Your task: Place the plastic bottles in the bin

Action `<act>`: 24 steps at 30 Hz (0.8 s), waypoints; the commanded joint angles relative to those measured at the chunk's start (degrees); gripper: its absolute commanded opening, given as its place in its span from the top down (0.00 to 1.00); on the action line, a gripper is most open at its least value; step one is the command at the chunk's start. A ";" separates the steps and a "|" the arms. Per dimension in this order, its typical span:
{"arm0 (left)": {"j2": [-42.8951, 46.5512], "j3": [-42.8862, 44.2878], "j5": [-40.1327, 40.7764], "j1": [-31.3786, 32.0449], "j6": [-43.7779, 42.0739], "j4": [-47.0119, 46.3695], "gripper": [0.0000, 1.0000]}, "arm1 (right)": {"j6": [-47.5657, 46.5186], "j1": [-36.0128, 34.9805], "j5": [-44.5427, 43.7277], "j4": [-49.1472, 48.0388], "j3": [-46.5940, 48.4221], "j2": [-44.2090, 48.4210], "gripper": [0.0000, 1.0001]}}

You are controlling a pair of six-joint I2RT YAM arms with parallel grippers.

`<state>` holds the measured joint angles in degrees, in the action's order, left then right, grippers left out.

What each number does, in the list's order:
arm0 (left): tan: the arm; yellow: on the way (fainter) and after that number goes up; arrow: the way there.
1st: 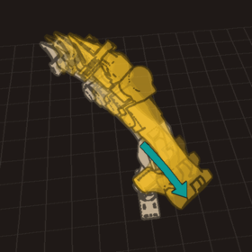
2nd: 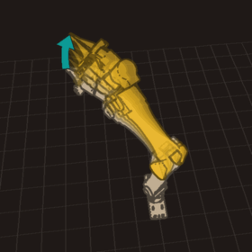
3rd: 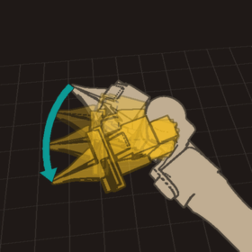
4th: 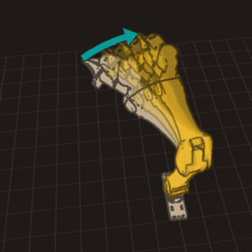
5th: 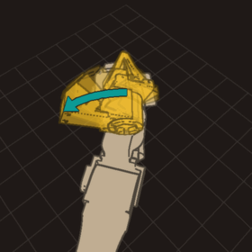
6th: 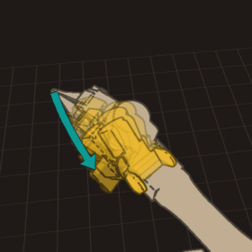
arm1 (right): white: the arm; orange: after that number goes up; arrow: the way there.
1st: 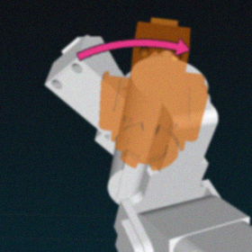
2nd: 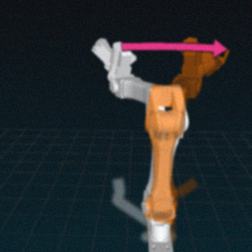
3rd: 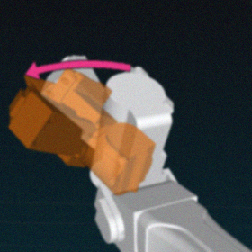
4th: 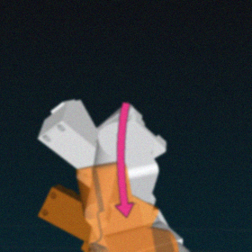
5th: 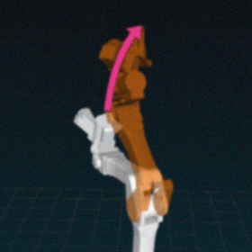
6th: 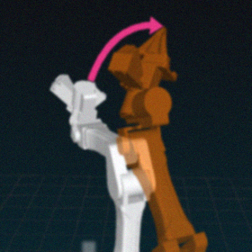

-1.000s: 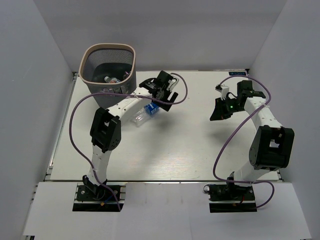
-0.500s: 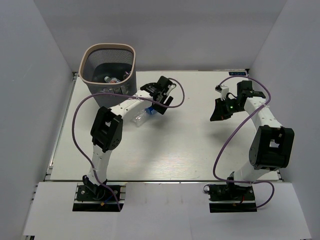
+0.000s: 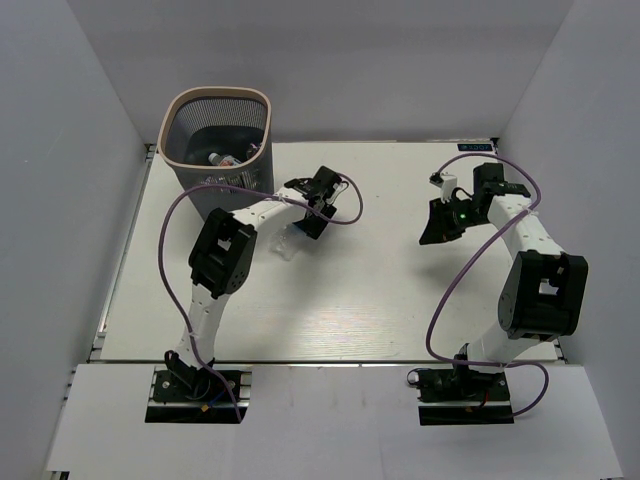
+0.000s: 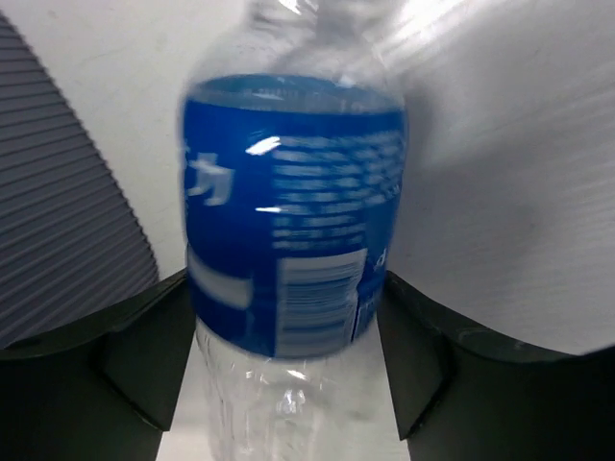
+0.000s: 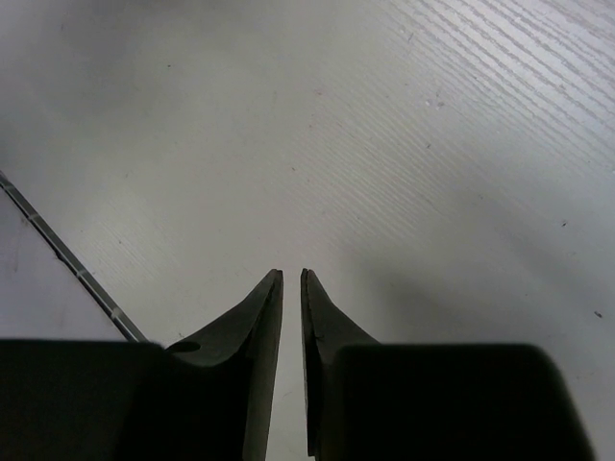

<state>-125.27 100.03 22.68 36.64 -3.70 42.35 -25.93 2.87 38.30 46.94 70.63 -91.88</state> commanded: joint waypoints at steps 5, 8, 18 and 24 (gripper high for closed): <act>-0.15 -0.98 -3.42 -0.08 -0.34 -1.74 0.31 | -1.31 0.03 1.33 1.58 -1.02 1.35 0.77; 1.34 -0.37 -6.15 -0.08 0.19 -1.74 0.54 | -1.31 -0.06 1.60 1.84 -0.93 1.44 0.75; 16.44 13.52 -27.06 2.64 -0.43 -7.10 0.81 | -0.53 -0.06 0.63 -0.09 -1.81 2.14 1.00; 27.16 15.01 -18.48 -1.31 7.21 -15.71 0.81 | 0.18 -0.33 1.25 -0.79 -0.93 1.70 1.00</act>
<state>-105.86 112.40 0.14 38.09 -0.43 32.12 -26.04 2.87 38.33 47.48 69.10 -91.50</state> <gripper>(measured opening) 0.701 0.009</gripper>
